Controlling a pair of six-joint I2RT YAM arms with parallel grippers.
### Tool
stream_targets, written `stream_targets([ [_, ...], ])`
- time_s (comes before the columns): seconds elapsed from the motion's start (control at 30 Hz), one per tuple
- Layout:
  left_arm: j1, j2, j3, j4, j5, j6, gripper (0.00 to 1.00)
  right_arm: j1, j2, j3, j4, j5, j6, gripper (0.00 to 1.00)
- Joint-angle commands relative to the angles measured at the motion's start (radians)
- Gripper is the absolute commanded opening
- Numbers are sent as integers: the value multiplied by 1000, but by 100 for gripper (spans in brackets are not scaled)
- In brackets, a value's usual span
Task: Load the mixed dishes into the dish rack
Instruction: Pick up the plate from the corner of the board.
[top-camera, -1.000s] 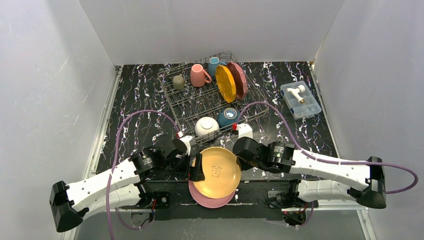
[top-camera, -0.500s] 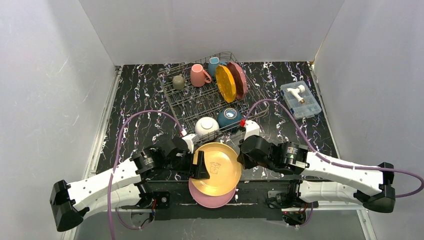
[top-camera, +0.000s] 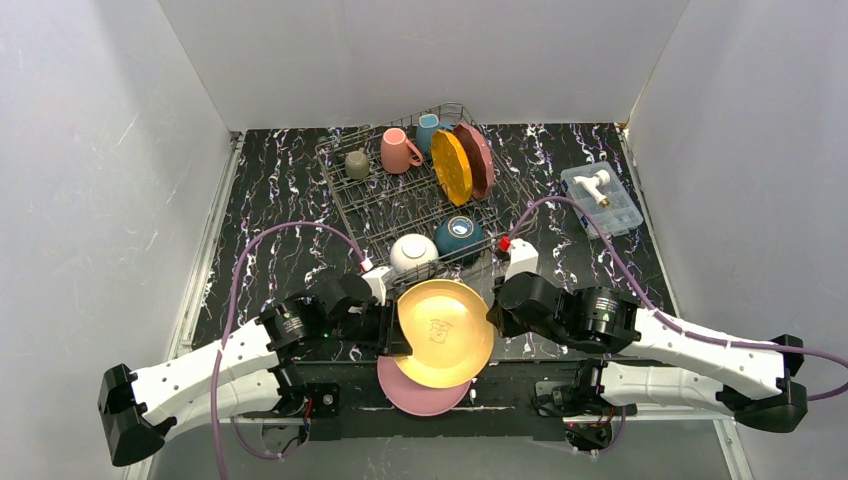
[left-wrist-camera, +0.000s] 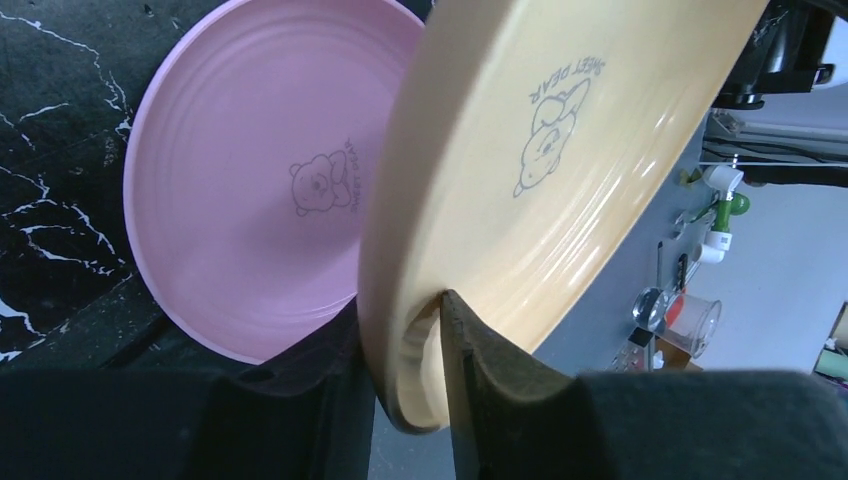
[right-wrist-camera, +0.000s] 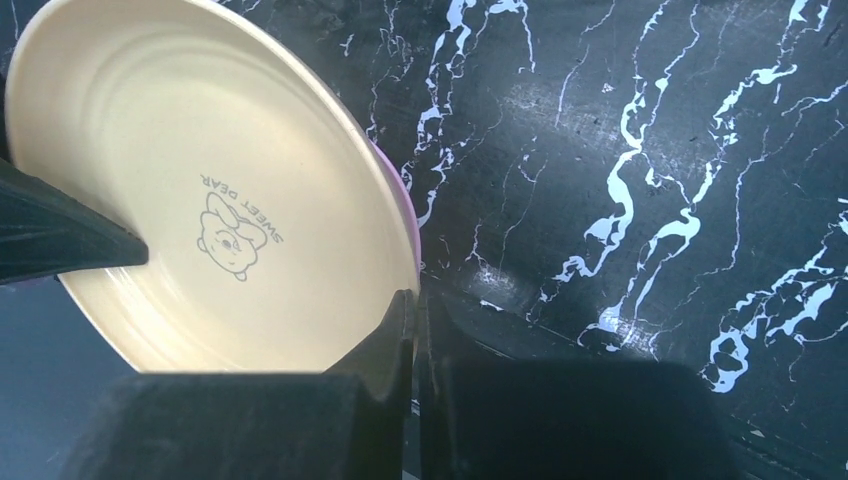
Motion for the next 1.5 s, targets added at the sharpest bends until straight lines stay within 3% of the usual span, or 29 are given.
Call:
stream_targets([
  [0.0,5,-15,0,38,27,1,22,5,-32,21,12,30,38,1],
  [0.2,5,-36,12,45,21,2,0,5,-45,17,4,30,39,1],
  [0.47,5,-82,22,49,22,-2,0,5,-98,-11,17,13,33,3],
  [0.8,5,-119,43,62,63,13,0,5,-191,-18,41,-48,-50,52],
  [0.93,6,-131,46,81,93,20,0,5,-224,-25,53,-75,-74,64],
  [1.3,4,-149,54,122,167,46,0,5,-275,-111,234,-245,-77,67],
  [1.47,6,-145,51,130,183,46,0,5,-271,-134,303,-309,-78,58],
])
